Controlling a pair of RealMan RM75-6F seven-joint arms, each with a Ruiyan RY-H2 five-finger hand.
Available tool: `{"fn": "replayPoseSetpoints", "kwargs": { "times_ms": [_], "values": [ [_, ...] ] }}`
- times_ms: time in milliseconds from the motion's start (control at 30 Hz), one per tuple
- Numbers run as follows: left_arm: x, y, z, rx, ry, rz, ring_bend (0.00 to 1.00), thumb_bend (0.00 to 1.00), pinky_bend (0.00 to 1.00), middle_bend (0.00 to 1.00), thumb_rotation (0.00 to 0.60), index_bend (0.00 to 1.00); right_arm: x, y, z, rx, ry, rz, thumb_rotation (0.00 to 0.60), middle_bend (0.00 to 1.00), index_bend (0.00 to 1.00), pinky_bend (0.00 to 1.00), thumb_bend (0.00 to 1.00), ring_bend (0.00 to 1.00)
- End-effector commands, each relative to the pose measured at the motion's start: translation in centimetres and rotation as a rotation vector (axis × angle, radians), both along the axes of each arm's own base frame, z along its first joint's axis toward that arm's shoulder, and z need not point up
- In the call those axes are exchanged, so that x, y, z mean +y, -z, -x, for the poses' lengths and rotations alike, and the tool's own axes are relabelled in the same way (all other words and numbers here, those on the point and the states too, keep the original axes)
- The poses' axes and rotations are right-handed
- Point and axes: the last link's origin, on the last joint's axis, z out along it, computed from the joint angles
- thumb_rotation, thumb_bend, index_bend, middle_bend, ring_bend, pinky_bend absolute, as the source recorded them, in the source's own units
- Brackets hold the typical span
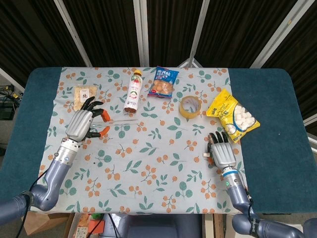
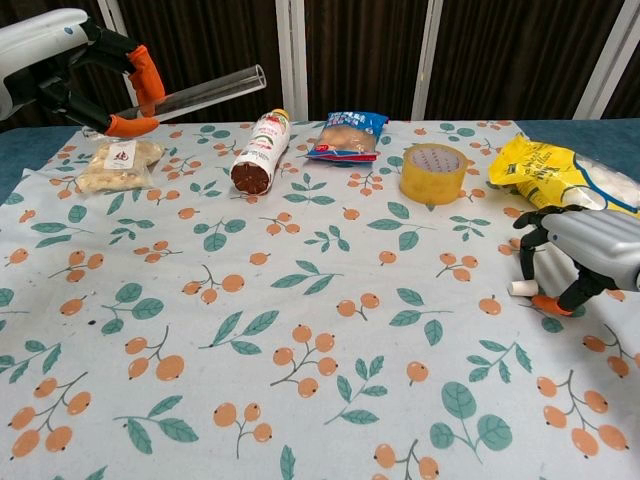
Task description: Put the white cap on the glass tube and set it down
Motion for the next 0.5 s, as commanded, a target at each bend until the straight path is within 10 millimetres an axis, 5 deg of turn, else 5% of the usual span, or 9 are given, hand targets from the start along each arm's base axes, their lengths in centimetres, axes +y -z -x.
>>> {"fn": "replayPoseSetpoints", "kwargs": {
  "times_ms": [33,500],
  "values": [
    [0.0,-0.02,0.01,-0.001,-0.001,-0.001,0.19,0.84,0.0,0.69,0.6,0.7,-0.03,0.07,-0.11,0.001,-0.005,0.0,0.6,0.14,0.54,0.0,0.35,0.0],
    [-0.03,-0.14,0.01,-0.004,-0.002,-0.002,0.19,0.84,0.0,0.69,0.6,0.7,0.04,0.18,-0.26,0.002,-0.009,0.001,0.6,0.18,0.65,0.0,0.41,0.01]
  ]
}}
